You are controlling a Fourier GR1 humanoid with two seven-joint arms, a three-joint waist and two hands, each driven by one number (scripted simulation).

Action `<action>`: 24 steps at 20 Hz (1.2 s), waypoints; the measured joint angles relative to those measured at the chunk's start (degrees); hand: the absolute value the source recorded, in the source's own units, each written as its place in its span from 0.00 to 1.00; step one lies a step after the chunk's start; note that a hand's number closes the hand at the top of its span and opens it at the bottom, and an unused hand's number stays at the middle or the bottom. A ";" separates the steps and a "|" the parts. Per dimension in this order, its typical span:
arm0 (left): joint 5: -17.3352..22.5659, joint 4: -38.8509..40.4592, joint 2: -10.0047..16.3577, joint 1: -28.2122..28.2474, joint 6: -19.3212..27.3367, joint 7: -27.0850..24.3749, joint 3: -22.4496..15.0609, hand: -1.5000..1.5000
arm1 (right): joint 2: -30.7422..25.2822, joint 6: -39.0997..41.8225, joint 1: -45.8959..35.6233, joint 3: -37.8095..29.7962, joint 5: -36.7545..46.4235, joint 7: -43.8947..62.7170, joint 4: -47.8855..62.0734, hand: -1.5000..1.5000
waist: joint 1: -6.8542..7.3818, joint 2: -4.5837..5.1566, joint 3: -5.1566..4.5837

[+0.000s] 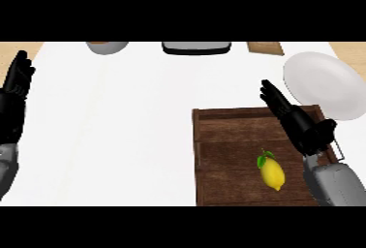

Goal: Pick the lemon from the tray and place it in the plate

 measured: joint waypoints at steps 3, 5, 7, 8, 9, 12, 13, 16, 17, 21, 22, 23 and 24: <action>0.46 0.09 -2.20 1.42 -0.02 1.96 -0.89 0.50 | -1.11 4.70 0.29 -0.20 -3.11 0.60 -2.76 1.00 | 0.32 0.62 0.01; 1.46 1.41 -4.40 3.14 -0.04 3.62 -1.88 0.50 | -1.63 9.29 0.25 0.72 -6.42 1.28 -5.26 1.00 | 0.25 0.85 0.00; 2.38 2.91 -6.39 5.11 -0.17 5.04 -2.91 0.50 | -4.80 11.92 -2.25 1.22 -4.84 1.41 -7.97 1.00 | 0.29 0.41 -0.47; 2.84 3.51 -7.06 5.81 -0.34 5.75 -3.27 0.50 | -7.95 12.14 -4.00 1.18 -0.98 0.41 -9.53 1.00 | 0.01 0.02 -0.69; 3.26 4.03 -7.75 6.54 -0.48 6.38 -3.68 0.50 | -10.91 12.14 -5.49 1.23 3.00 -0.69 -11.15 1.00 | -0.31 -0.25 -0.76; 4.16 4.48 -10.18 8.90 -0.38 7.57 -4.99 0.50 | -15.14 8.83 -3.33 1.47 13.07 -7.32 -13.80 1.00 | -0.84 0.14 -0.38; 4.20 4.51 -11.23 9.37 0.04 7.69 -5.47 0.50 | -14.16 7.32 -0.86 0.88 13.30 -10.14 -12.77 1.00 | -0.81 0.47 -0.23; 4.48 4.61 -12.88 10.13 0.30 7.92 -6.30 0.50 | -9.52 7.49 4.80 -1.37 6.64 -16.03 -8.58 0.00 | -0.69 1.31 0.17; 4.49 4.22 -13.15 10.38 0.35 8.05 -6.50 0.50 | -8.69 8.98 6.64 -1.52 4.69 -18.81 -7.63 0.00 | -0.49 1.36 0.20; 3.42 2.98 -14.47 10.93 1.33 9.38 -7.90 0.50 | -11.93 17.14 10.52 -1.31 4.98 -31.12 -3.54 0.00 | 0.35 1.43 0.18; 3.18 2.75 -14.63 11.13 1.39 9.54 -8.17 0.50 | -12.91 17.66 10.73 -0.63 7.36 -33.56 -2.84 0.00 | 0.54 1.43 0.16; 3.10 3.20 -14.65 10.98 1.20 9.45 -8.14 0.50 | -13.96 17.63 10.70 0.00 9.78 -34.91 -2.93 0.00 | 0.59 1.43 0.14; 2.84 2.89 -15.00 11.34 1.32 9.60 -8.58 0.50 | -15.19 17.29 10.92 0.21 12.14 -36.40 -2.75 0.00 | 0.66 1.41 0.12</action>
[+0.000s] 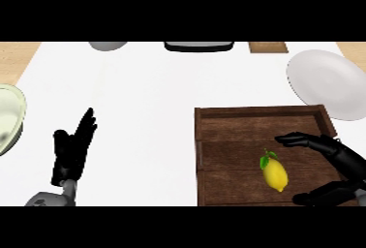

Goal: Pick the lemon from the tray and place it in the plate

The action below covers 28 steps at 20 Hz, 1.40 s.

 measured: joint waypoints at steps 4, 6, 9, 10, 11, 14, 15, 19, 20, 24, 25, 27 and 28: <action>-0.86 -1.15 -0.93 0.25 0.88 1.05 -0.85 0.50 | -4.76 -2.77 -1.83 -0.18 8.16 -0.43 -1.78 0.00 | 0.12 -0.12 -0.07; -0.78 -1.22 -0.81 0.61 0.41 0.71 -0.62 0.50 | -6.05 -4.22 -2.63 0.38 12.29 0.18 -2.08 0.00 | 0.26 -0.10 -0.10; -1.35 -1.90 -1.52 0.87 0.88 1.27 -1.07 0.50 | -7.99 -3.75 -4.76 1.53 16.72 4.22 -4.33 0.00 | 0.39 -0.10 -0.13; -1.50 -1.78 -1.57 0.68 0.92 1.38 -0.97 0.50 | -8.48 -3.20 -4.59 2.28 17.90 6.11 -6.34 0.00 | 0.24 -0.14 -0.16; -1.63 -1.83 -1.78 0.61 0.99 1.49 -1.02 0.50 | -8.75 -2.42 -5.12 3.27 19.25 8.08 -7.31 0.00 | 0.28 -0.14 -0.17; -1.68 -1.69 -1.47 0.65 0.48 1.53 -0.53 0.50 | -10.23 1.58 -6.61 5.70 22.12 13.14 -9.38 0.00 | 0.41 -0.11 -0.19; -1.61 -1.72 -1.54 0.96 0.27 1.26 -0.46 0.50 | -10.11 2.90 -7.19 6.84 23.11 15.19 -9.97 0.00 | 0.50 -0.10 -0.20; -1.80 -1.98 -1.38 0.67 -0.44 1.68 0.50 0.50 | -9.49 7.71 -8.75 9.19 26.10 19.42 -10.63 0.00 | 0.50 -0.06 -0.17; -1.67 -2.20 -1.24 0.81 -0.74 2.19 0.91 0.50 | -8.84 7.77 -8.66 10.00 27.53 19.49 -10.09 0.00 | 0.50 -0.05 -0.17; -3.23 -0.35 -2.89 0.31 -0.88 0.91 1.26 0.50 | -6.23 10.43 -9.04 10.71 31.12 21.76 -9.85 0.00 | 0.37 -0.02 -0.14; -3.60 -0.92 -3.13 0.34 -0.97 1.34 1.23 0.50 | -5.79 10.37 -8.63 10.74 32.34 21.42 -9.32 0.00 | 0.36 -0.03 -0.14; -3.74 -0.63 -3.27 -0.49 -1.67 2.25 2.15 0.50 | -3.88 11.68 -9.95 10.61 34.04 21.79 -8.21 0.00 | 0.37 -0.02 -0.13; -3.99 -1.27 -3.30 0.47 -2.03 1.96 2.25 0.50 | -3.69 11.92 -9.32 10.38 34.90 21.48 -8.54 0.00 | 0.37 -0.02 -0.13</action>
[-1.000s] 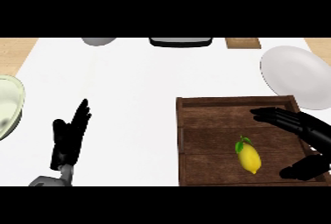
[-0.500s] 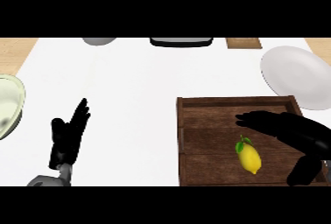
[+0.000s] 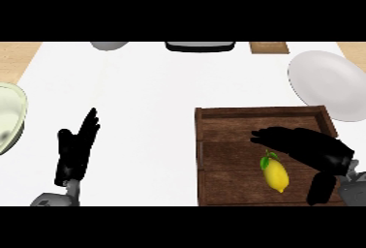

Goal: Pick the lemon from the tray and place it in the plate

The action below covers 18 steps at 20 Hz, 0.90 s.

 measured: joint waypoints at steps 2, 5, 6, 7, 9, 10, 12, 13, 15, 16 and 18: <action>-0.31 -1.01 -0.14 1.46 -0.67 -0.37 0.41 0.50 | 1.08 0.40 0.70 -0.08 1.68 -0.61 0.26 0.00 | -0.01 -0.02 0.00; -1.55 -1.10 -1.57 1.11 -0.48 0.11 0.61 0.50 | 2.17 1.33 0.22 -1.21 3.84 -2.69 1.99 0.00 | -0.03 -0.01 0.00; -1.76 -1.28 -1.83 1.63 -0.75 -0.11 0.81 0.50 | 2.58 1.94 0.53 -1.57 4.56 -2.71 1.53 0.00 | -0.04 0.00 0.01; -2.10 -0.99 -2.05 1.44 -0.77 -0.12 1.17 0.50 | 3.49 2.48 -0.01 -1.56 5.36 -2.61 1.97 0.00 | -0.04 -0.01 0.00; -2.75 -1.23 -2.28 1.38 -1.08 -0.08 1.63 0.50 | 4.30 2.96 1.01 -1.94 6.64 -2.63 1.42 0.00 | -0.07 -0.02 0.00; -3.36 -1.10 -2.86 1.21 -0.86 0.15 1.43 0.50 | 5.01 3.31 0.21 -2.20 7.32 -2.82 2.40 0.00 | -0.06 -0.01 0.01; -3.41 -0.77 -3.24 1.12 -1.58 0.09 1.95 0.50 | 5.83 3.73 -0.61 -2.90 8.48 -3.62 3.85 0.00 | -0.03 0.01 0.01; -4.00 -0.17 -3.79 0.38 -1.31 0.23 1.89 0.50 | 6.81 3.59 -0.93 -2.76 9.19 -3.69 4.68 0.00 | -0.04 0.00 0.00; -4.05 -1.35 -3.38 0.54 -2.21 1.23 2.65 0.50 | 7.37 2.68 0.11 -2.85 10.87 -4.79 5.21 0.00 | -0.05 0.00 0.00; -4.33 -1.74 -3.67 0.75 -2.25 1.33 2.60 0.50 | 8.20 2.40 0.44 -2.40 11.83 -4.61 5.48 0.00 | -0.04 -0.02 -0.02; -4.64 -1.08 -3.96 1.05 -2.83 0.52 3.16 0.50 | 8.78 2.79 0.88 -2.60 13.15 -4.86 5.11 0.00 | -0.05 -0.06 -0.10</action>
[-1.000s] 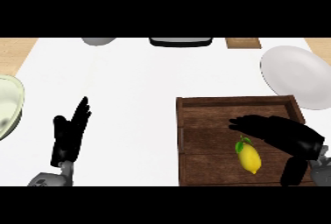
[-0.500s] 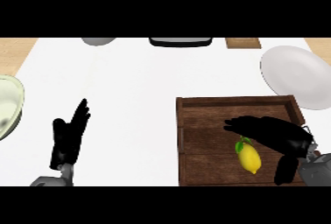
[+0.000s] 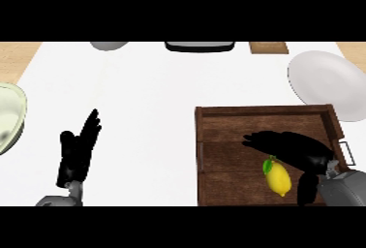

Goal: Pick the lemon from the tray and place it in the plate

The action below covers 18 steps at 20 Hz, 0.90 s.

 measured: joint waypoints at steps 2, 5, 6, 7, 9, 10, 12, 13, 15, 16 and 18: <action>0.05 -0.20 0.17 -0.29 -0.64 0.56 0.74 0.50 | 0.16 -0.88 -0.84 -0.30 1.28 -1.54 2.25 1.00 | 0.07 -0.04 -0.09; -0.28 0.05 -0.31 0.46 -1.10 -0.51 1.15 0.50 | -0.27 -2.65 -1.42 -0.16 3.11 -4.04 3.22 1.00 | 0.13 -0.16 -0.31; -0.28 -0.14 -0.29 0.20 -1.25 -0.26 1.38 0.50 | -0.10 -3.67 -2.16 -0.13 3.47 -5.10 4.43 1.00 | 0.15 -0.16 -0.32; -0.85 -1.16 -0.61 0.41 -0.85 0.78 0.95 0.50 | 0.09 -4.51 -2.39 0.01 4.03 -5.82 4.98 1.00 | 0.17 -0.19 -0.36; -0.56 -0.10 -0.34 -1.20 -1.38 1.31 2.05 0.50 | 0.69 -6.26 -2.45 0.19 5.13 -7.07 5.49 1.00 | 0.08 -0.24 -0.48; -1.09 -0.26 -0.80 -1.10 -1.03 1.56 1.64 0.50 | 1.56 -6.93 -2.73 0.62 6.02 -7.02 6.02 1.00 | 0.10 -0.27 -0.55; -1.57 -1.03 -1.14 0.04 -1.00 1.49 1.33 0.50 | 1.38 -8.18 -2.66 -0.11 6.63 -8.39 6.28 1.00 | 0.11 -0.32 -0.61; -1.69 -1.65 -1.18 0.24 -1.08 1.81 1.22 0.50 | 1.64 -9.39 -2.86 -0.43 7.09 -9.01 6.99 1.00 | 0.13 -0.32 -0.64; -1.66 -2.71 -1.01 0.21 -1.35 2.65 1.43 0.50 | 1.68 -10.86 -2.33 -1.64 7.43 -9.27 6.24 1.00 | 0.03 -0.30 -0.56; -1.73 -3.01 -1.03 0.98 -1.42 2.15 1.38 0.50 | 1.69 -11.89 -2.28 -2.75 7.22 -9.42 6.09 1.00 | 0.02 -0.26 -0.46; -1.48 -2.08 -0.93 1.47 -1.90 0.89 1.80 0.50 | 3.50 -14.43 -3.65 -5.03 7.09 -8.06 8.43 1.00 | 0.15 -0.07 -0.23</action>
